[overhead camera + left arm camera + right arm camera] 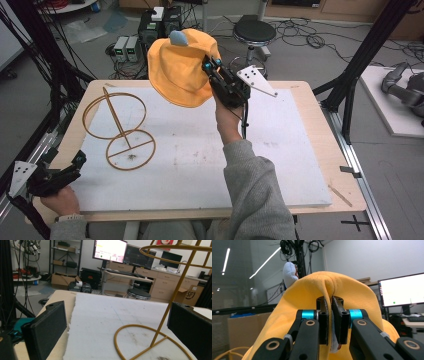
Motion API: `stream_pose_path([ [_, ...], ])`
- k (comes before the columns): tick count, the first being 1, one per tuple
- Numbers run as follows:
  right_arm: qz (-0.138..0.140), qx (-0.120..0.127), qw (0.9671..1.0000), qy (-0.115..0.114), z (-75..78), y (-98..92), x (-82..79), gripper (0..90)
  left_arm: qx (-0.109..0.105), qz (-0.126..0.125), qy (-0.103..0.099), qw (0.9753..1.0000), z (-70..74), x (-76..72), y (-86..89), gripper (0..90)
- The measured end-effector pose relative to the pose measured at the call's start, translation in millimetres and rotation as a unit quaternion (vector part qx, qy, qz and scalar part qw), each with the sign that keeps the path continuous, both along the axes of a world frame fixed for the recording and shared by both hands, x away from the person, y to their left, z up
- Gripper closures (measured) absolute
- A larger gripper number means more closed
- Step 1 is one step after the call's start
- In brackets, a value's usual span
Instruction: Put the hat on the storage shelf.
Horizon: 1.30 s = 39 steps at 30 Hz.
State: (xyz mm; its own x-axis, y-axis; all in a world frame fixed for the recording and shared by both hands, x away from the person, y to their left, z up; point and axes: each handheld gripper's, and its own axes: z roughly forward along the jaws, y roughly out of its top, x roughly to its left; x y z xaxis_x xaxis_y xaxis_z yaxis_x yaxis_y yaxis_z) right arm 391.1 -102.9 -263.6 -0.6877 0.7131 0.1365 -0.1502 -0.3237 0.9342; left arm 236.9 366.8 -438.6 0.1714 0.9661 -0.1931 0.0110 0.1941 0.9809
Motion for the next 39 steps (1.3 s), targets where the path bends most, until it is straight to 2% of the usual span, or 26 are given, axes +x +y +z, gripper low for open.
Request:
stream_pose_path([
  [13, 0.052, -0.008, 0.9986, -0.003, 5.1, 46.0, -4.0, 84.8, 0.004, 0.007, 0.0, 1.0, -0.6, -9.8, 6.4, 2.7],
  [19, 0.066, -0.013, 0.9978, -0.001, 4.1, 66.0, -5.7, 84.8, 0.001, 0.007, 0.0, 1.0, -1.3, -11.1, 8.5, 2.7],
  [20, 0.074, -0.016, 0.9971, -0.002, 4.2, 75.8, -6.9, 84.8, 0.002, 0.006, 0.0, 1.0, -1.4, -10.9, 8.3, 2.7],
  [26, 0.098, -0.017, 0.995, 0.0, 6.7, 99.4, -8.4, 84.8, 0.01, -0.001, 0.001, 0.9999, -1.1, -8.7, 4.5, 2.7],
  [32, 0.115, -0.025, 0.993, 0.003, 8.7, 119.1, -9.4, 84.7, 0.012, -0.004, 0.004, 0.9999, -2.2, -7.8, 4.1, 2.7],
  [39, 0.126, -0.029, 0.9916, 0.011, 4.7, 132.9, -7.8, 84.7, 0.012, -0.004, 0.003, 0.9999, -2.2, -7.9, 3.9, 2.7],
])
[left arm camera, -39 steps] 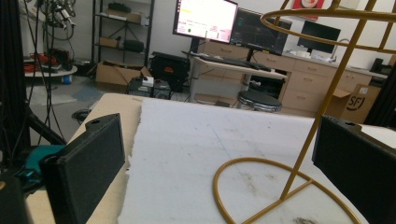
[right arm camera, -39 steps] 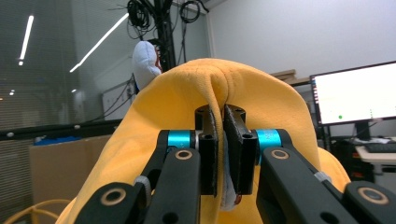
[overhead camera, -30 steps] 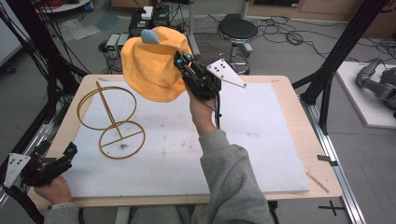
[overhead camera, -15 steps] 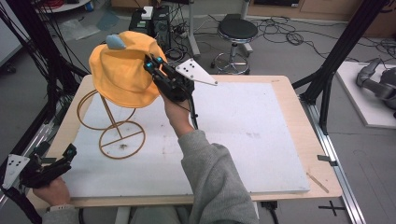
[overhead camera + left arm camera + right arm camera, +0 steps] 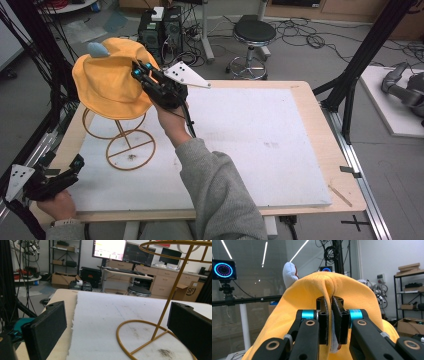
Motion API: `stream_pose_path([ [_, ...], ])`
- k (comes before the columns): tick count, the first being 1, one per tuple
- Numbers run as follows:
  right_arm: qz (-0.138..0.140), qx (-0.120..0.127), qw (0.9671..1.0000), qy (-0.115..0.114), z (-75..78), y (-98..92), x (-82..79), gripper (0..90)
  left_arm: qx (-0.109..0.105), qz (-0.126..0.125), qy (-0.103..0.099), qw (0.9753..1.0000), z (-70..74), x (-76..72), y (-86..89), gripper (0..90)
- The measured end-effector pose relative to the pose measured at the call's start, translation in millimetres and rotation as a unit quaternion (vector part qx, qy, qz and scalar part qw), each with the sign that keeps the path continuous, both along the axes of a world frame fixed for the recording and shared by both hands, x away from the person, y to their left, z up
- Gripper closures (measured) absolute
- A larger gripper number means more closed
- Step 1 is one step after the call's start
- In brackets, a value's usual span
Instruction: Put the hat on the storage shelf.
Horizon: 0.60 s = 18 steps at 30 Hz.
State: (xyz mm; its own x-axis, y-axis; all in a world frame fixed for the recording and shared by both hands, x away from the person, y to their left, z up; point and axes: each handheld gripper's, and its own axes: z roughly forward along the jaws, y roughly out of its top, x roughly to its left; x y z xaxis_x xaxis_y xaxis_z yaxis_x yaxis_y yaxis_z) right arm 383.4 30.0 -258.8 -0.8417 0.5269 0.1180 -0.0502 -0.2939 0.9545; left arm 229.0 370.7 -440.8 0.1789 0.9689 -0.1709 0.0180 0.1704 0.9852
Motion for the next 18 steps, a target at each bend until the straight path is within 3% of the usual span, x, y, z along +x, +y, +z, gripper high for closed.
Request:
stream_pose_path([
  [18, 0.019, -0.024, 0.9995, 0.011, -8.1, 15.9, 1.0, 84.4, -0.001, -0.001, 0.001, 1.0, -1.4, 0.7, -0.5, 2.7],
])
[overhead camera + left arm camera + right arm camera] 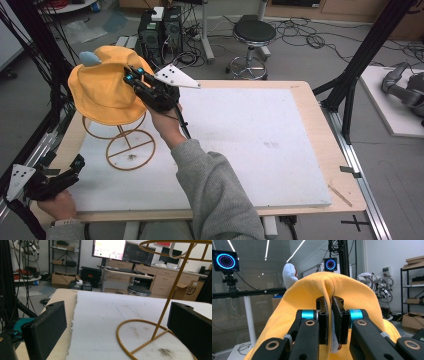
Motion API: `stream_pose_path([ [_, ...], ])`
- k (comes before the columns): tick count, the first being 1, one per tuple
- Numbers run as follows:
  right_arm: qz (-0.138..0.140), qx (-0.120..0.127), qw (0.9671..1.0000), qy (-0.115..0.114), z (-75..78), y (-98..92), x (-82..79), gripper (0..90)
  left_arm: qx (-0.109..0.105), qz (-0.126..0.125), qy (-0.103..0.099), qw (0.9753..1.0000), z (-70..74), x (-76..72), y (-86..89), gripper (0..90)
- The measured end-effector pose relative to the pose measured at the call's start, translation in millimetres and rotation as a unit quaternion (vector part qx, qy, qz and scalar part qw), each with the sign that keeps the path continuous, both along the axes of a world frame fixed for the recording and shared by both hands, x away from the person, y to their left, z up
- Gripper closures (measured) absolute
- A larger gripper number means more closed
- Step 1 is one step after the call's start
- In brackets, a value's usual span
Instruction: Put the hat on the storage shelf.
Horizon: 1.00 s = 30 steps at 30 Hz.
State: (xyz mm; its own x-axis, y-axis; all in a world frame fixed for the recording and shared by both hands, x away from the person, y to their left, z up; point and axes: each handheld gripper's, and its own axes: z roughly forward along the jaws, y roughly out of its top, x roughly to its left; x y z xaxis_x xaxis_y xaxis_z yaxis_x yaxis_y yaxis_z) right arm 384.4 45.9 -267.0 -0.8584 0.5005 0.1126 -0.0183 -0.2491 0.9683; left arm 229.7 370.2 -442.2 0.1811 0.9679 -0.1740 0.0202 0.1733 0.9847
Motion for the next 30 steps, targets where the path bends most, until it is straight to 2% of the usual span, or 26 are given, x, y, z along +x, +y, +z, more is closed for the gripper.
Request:
stream_pose_path([
  [6, 0.013, -0.001, 0.9999, 0.003, 0.4, 0.9, -1.9, 84.4, 0.002, 0.002, 0.001, 1.0, -0.5, -0.2, 0.9, 2.7],
  [9, 0.029, -0.004, 0.9996, 0.0, 2.2, 1.5, -6.4, 84.3, 0.0, 0.003, 0.001, 1.0, -0.5, -0.3, 1.3, 2.7],
  [14, 0.048, -0.027, 0.9985, 0.0, -0.2, 7.7, -12.6, 84.1, 0.0, 0.001, 0.0, 1.0, 0.0, -0.6, 0.7, 2.7],
  [17, 0.049, -0.04, 0.998, 0.0, -4.6, 9.8, -13.5, 83.8, 0.002, 0.001, -0.001, 1.0, 0.5, -1.0, 0.7, 2.7],
  [24, 0.048, -0.044, 0.9977, 0.016, -11.6, 6.1, -11.9, 83.5, -0.001, 0.001, 0.0, 1.0, -0.3, -0.8, 1.3, 2.7],
  [30, 0.061, -0.043, 0.997, 0.023, -16.0, 6.4, -11.7, 82.6, 0.002, 0.002, 0.001, 1.0, -0.4, -0.7, 1.0, 2.7],
])
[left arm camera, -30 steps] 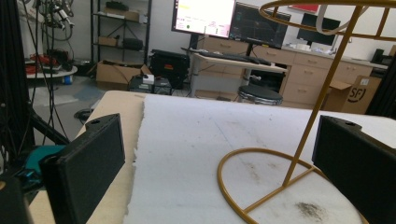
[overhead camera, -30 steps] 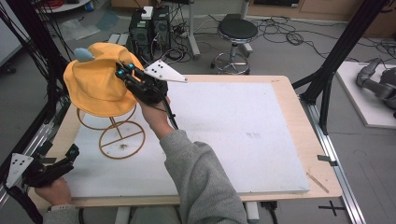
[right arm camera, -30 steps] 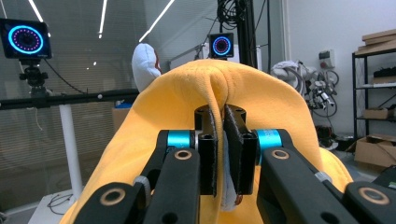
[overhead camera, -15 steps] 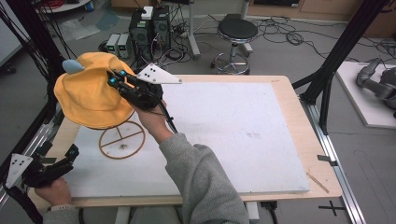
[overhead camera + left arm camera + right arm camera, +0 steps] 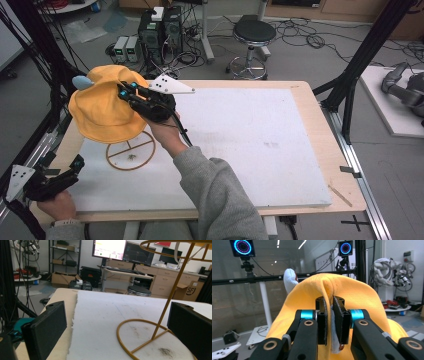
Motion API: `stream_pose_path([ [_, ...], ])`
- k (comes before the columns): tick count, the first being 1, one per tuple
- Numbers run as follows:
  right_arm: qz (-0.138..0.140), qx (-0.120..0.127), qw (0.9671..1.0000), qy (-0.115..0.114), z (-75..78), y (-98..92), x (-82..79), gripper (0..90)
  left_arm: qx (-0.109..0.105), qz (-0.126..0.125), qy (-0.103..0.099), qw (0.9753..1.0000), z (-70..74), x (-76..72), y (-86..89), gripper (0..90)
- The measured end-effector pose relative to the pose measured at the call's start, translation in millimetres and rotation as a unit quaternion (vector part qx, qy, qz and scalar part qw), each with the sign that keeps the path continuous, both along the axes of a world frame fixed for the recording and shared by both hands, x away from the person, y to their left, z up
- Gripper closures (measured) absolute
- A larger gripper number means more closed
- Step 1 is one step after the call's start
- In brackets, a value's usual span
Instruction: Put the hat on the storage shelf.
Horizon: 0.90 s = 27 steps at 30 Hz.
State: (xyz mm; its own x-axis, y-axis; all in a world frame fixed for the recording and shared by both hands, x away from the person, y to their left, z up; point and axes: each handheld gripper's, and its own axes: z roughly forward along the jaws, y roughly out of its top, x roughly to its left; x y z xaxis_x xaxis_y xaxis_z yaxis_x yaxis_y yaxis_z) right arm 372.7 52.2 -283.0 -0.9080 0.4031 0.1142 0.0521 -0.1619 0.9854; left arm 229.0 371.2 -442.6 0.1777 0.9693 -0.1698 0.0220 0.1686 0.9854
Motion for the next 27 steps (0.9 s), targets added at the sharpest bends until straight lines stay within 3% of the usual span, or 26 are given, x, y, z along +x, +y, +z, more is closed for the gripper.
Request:
stream_pose_path([
  [10, 0.007, -0.003, 0.9999, 0.008, -6.7, 0.6, 0.6, 80.6, 0.003, 0.0, 0.001, 1.0, -0.2, 0.1, -0.6, 2.7],
  [16, 0.007, 0.003, 0.9999, 0.009, -6.9, -0.5, 2.4, 72.8, 0.002, -0.001, 0.002, 1.0, -0.8, 0.0, 0.0, 2.7],
  [20, 0.01, 0.017, 0.9997, 0.012, -6.1, -2.3, 2.9, 62.8, 0.003, -0.001, 0.003, 1.0, -0.9, 0.5, -0.6, 2.7],
  [27, 0.011, 0.03, 0.9993, 0.017, -4.3, -6.2, 3.9, 55.2, 0.004, -0.002, 0.003, 1.0, -1.2, 0.8, -0.7, 2.7],
])
